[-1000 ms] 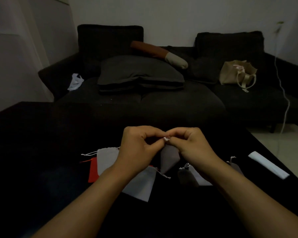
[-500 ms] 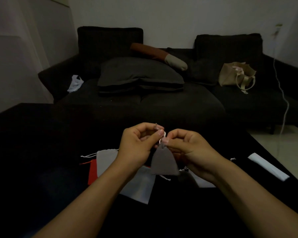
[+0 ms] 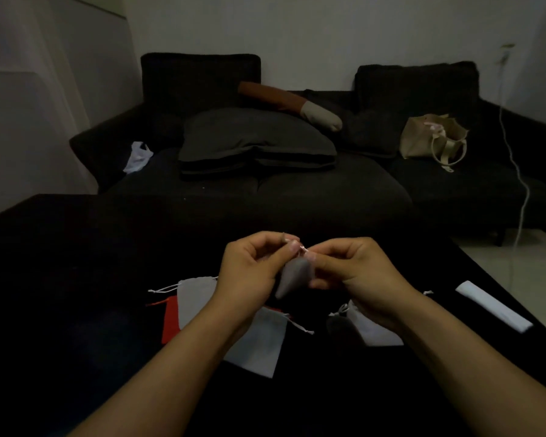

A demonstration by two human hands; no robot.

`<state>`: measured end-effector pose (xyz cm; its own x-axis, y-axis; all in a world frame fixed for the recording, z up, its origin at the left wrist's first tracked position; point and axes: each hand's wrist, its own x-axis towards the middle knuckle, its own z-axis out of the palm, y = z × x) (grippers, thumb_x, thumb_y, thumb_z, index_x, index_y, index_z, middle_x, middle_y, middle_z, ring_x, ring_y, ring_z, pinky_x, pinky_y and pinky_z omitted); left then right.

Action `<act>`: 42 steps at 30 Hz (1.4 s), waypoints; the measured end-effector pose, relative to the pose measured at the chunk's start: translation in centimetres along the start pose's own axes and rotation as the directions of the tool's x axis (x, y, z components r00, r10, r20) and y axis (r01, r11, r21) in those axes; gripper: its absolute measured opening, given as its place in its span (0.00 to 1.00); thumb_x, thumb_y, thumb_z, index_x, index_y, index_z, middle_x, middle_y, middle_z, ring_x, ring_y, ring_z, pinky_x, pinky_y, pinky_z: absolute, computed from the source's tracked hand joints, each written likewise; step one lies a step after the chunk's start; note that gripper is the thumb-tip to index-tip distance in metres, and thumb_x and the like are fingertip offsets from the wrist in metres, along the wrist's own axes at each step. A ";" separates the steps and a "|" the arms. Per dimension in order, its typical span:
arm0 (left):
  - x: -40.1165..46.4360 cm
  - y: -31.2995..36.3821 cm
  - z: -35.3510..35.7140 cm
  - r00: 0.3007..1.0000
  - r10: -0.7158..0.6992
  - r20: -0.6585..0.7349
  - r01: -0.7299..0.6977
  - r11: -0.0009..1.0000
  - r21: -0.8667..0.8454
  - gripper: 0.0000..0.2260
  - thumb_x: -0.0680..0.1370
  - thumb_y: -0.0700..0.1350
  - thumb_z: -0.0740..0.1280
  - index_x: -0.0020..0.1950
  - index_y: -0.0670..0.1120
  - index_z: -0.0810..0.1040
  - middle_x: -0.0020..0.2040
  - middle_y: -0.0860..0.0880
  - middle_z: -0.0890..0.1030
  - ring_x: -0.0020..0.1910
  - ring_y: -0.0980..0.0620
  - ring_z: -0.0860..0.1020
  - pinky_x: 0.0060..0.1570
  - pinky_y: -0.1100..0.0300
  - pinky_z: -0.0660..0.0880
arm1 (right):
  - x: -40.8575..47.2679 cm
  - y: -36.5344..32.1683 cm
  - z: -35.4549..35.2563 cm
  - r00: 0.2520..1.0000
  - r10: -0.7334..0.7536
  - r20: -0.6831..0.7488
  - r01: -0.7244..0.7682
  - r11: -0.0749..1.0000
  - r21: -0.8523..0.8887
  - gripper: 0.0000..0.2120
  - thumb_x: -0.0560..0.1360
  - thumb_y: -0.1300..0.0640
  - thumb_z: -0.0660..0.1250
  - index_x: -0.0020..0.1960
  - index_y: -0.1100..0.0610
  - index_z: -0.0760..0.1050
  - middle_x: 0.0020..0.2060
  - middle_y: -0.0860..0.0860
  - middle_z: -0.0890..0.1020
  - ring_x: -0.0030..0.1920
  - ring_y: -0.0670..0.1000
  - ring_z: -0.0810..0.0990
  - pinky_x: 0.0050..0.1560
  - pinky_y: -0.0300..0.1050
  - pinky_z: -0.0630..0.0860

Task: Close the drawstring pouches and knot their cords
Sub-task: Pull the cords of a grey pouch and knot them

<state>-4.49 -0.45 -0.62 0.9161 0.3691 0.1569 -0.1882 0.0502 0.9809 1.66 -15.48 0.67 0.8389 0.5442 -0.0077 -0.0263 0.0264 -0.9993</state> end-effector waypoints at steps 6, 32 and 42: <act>1.3 0.1 0.0 0.968 -0.248 -0.044 0.188 0.828 -0.528 0.06 0.80 0.40 0.65 0.49 0.43 0.81 0.41 0.46 0.84 0.40 0.53 0.82 0.41 0.62 0.81 | 0.1 -0.1 -0.2 0.998 -0.055 -0.031 0.057 0.996 0.068 0.06 0.77 0.64 0.66 0.48 0.67 0.78 0.38 0.58 0.84 0.37 0.51 0.84 0.37 0.41 0.82; 0.4 0.2 0.0 0.998 -0.061 0.006 0.061 0.998 -0.004 0.13 0.84 0.42 0.58 0.46 0.45 0.80 0.35 0.50 0.80 0.34 0.56 0.76 0.33 0.64 0.72 | 1.5 1.5 -0.2 0.990 -0.086 -0.108 0.091 0.995 0.046 0.06 0.75 0.64 0.70 0.44 0.57 0.74 0.29 0.53 0.75 0.29 0.47 0.74 0.31 0.40 0.73; 0.4 -0.3 -0.6 0.990 -0.069 0.122 0.026 0.944 0.328 0.12 0.81 0.39 0.61 0.53 0.50 0.83 0.43 0.52 0.84 0.40 0.59 0.80 0.39 0.66 0.75 | 1.0 1.4 -1.3 0.937 -0.346 0.046 0.244 0.553 -0.796 0.04 0.74 0.53 0.73 0.44 0.53 0.83 0.37 0.48 0.83 0.39 0.43 0.81 0.44 0.44 0.79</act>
<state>-4.29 0.23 -0.88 0.9633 0.2484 0.1015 -0.0381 -0.2477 0.9681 3.22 -16.01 -0.74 0.7700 0.5396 0.3406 0.6230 -0.5204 -0.5840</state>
